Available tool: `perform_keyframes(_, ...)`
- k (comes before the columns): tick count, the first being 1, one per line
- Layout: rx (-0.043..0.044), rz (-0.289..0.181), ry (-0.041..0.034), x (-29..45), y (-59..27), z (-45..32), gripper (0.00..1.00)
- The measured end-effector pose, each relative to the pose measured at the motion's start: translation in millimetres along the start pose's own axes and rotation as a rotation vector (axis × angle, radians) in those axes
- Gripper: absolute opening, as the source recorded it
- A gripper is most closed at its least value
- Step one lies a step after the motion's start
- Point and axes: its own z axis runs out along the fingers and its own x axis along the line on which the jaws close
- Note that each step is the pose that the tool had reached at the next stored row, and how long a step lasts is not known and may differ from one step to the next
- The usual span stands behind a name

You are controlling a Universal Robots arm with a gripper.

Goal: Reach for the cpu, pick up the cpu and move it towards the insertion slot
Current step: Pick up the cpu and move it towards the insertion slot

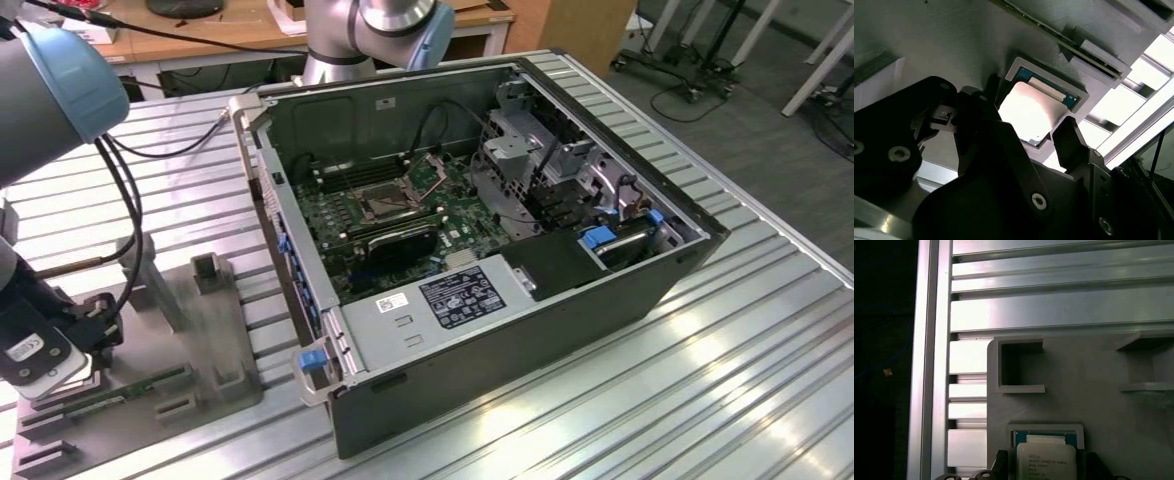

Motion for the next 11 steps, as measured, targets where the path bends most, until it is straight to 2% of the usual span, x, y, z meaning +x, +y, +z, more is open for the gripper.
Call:
perform_keyframes(6, 0.0002, 0.001, 0.0002, 1.6, 0.5, 0.4, 0.69)
perform_keyframes(7, 0.0001, 0.001, 0.0, 1.6, 0.5, 0.4, 0.62)
perform_keyframes(8, 0.0001, 0.001, 0.0001, 1.6, 0.5, 0.4, 0.62)
perform_keyframes(9, 0.0001, 0.001, 0.0001, 1.6, 0.5, 0.4, 0.56)
perform_keyframes(11, 0.0002, 0.001, 0.0002, 1.7, 0.5, 0.3, 0.55)
